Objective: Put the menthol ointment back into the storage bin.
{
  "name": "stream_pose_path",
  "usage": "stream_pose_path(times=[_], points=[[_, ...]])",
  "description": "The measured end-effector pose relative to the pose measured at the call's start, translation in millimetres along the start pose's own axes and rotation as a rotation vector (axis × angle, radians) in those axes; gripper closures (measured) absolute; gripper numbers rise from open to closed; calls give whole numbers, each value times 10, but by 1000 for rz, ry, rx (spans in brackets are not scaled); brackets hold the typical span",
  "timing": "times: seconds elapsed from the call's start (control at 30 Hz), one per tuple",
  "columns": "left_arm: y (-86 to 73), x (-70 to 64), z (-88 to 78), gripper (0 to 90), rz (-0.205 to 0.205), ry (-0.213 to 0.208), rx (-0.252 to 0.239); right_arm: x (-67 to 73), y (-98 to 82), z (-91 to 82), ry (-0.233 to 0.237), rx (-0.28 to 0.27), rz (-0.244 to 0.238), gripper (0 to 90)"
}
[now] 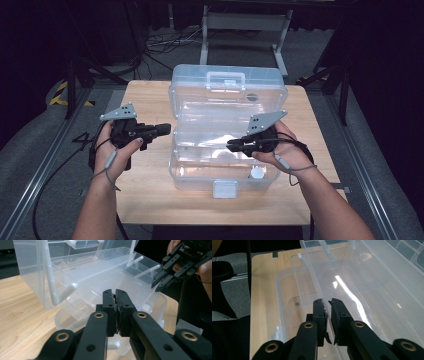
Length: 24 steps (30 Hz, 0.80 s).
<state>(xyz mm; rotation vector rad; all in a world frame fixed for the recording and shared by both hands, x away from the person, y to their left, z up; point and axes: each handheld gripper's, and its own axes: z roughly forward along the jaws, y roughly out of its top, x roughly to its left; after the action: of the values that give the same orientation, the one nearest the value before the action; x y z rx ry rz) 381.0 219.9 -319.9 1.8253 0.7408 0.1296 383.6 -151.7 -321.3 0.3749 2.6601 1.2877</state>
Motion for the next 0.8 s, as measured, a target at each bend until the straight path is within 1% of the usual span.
stream_pose_path(times=[0.07, 0.13, 0.27, 0.33, 0.43, 0.67, 0.8], points=[[34, 4, 5, 897, 3, 14, 15, 6, -5, -1, -3, -3, 2, 821], [51, 3, 17, 899, 8, 26, 7, 11, -13, -1, -7, -7, 3, 820], [79, -8, 46, 900, -2, 45, -32, 21, -26, 0, -9, -11, 5, 819], [87, -12, 60, 900, -14, 50, -53, 27, -32, 0, -11, -13, 4, 819], [98, -11, 80, 900, -11, 65, -69, 39, -42, 0, -12, -17, 7, 818], [127, -19, 131, 900, 1, 75, -76, 67, -72, 5, -11, -24, 11, 816], [146, -14, 152, 900, -3, 78, -88, 90, -93, 6, -12, -25, 12, 813]])
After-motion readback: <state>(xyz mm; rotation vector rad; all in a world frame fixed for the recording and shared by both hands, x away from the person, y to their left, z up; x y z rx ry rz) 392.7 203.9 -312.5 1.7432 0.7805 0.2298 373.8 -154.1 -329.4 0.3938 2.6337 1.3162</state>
